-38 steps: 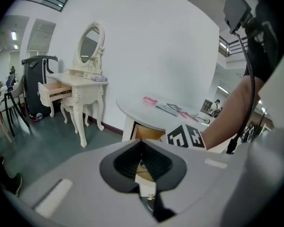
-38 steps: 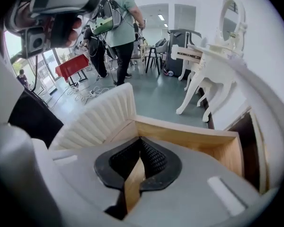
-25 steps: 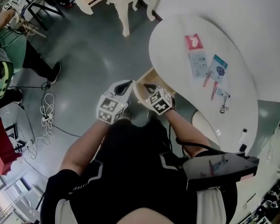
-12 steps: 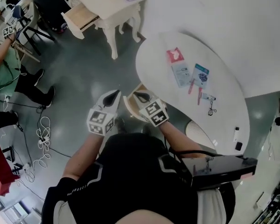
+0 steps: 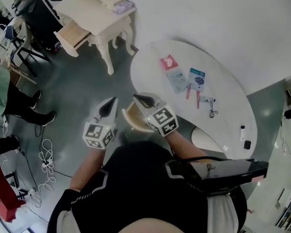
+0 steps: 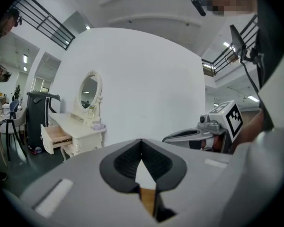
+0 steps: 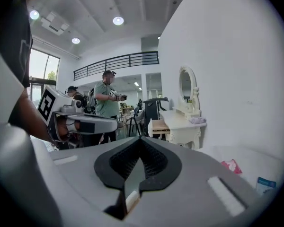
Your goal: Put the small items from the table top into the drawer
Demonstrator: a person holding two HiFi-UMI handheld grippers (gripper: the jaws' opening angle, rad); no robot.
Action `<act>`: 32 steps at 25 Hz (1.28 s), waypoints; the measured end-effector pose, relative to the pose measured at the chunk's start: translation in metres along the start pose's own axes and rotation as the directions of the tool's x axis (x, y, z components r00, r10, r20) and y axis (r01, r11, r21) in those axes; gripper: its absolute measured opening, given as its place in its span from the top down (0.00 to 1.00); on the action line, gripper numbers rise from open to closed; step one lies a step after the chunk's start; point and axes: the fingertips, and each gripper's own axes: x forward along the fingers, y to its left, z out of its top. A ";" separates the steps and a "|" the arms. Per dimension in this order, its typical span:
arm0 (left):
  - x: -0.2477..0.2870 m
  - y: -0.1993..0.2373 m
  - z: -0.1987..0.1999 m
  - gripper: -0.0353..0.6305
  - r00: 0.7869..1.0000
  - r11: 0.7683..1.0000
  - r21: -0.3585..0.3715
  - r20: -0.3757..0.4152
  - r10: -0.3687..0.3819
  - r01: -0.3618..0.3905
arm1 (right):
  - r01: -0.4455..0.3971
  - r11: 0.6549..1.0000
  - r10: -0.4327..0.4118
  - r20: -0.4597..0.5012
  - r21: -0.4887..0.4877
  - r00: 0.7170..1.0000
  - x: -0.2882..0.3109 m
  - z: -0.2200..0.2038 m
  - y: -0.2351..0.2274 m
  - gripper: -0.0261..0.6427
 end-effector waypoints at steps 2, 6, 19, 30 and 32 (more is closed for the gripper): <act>0.002 -0.005 0.010 0.95 1.000 1.000 0.018 0.014 -0.011 0.010 | 0.020 1.000 -0.021 0.037 0.023 0.999 -0.009 0.011 -0.006 0.96; 0.005 -0.010 0.026 0.95 0.999 0.999 0.039 0.037 -0.012 0.011 | 0.039 0.998 -0.043 0.096 0.039 0.994 -0.019 0.026 -0.015 0.96; 0.010 -0.017 0.057 0.95 0.994 0.997 0.072 0.107 0.001 -0.008 | 0.094 0.995 -0.095 0.197 0.015 0.976 -0.036 0.063 -0.034 0.96; 0.016 -0.019 0.053 0.95 0.996 0.998 0.063 0.087 -0.014 0.008 | 0.125 0.992 -0.127 0.178 0.022 0.976 -0.039 0.058 -0.042 0.96; 0.016 -0.019 0.052 0.95 0.996 0.998 0.059 0.088 -0.013 0.008 | 0.130 0.991 -0.132 0.177 0.024 0.975 -0.038 0.057 -0.042 0.96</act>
